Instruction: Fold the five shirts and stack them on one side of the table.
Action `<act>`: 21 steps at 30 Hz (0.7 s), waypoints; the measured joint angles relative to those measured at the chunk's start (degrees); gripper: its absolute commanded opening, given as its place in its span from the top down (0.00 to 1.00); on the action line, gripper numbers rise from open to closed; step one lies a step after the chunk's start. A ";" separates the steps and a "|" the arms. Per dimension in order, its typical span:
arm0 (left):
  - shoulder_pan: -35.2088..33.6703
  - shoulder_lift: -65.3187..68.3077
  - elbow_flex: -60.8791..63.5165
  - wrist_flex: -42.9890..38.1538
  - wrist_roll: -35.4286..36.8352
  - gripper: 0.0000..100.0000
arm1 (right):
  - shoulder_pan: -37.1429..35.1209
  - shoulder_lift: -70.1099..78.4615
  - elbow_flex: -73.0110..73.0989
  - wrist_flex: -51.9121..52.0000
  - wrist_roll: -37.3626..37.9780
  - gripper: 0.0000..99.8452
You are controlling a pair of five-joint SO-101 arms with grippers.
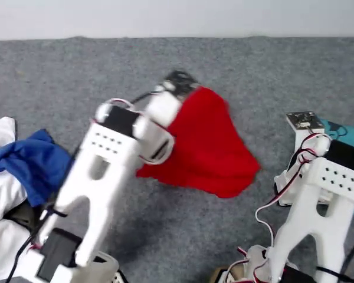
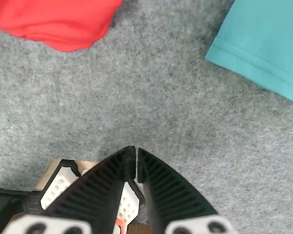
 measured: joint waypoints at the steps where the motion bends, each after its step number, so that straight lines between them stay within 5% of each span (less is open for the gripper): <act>1: -1.93 -0.97 0.00 0.88 0.09 0.82 | 0.00 0.00 0.00 0.00 0.00 0.99; 6: -11.87 -8.88 0.00 2.20 0.18 0.82 | -6.77 0.00 0.00 0.00 0.00 0.99; 21: -45.36 -18.55 10.29 3.25 0.18 0.83 | -49.14 10.46 -9.05 -0.09 -4.04 0.98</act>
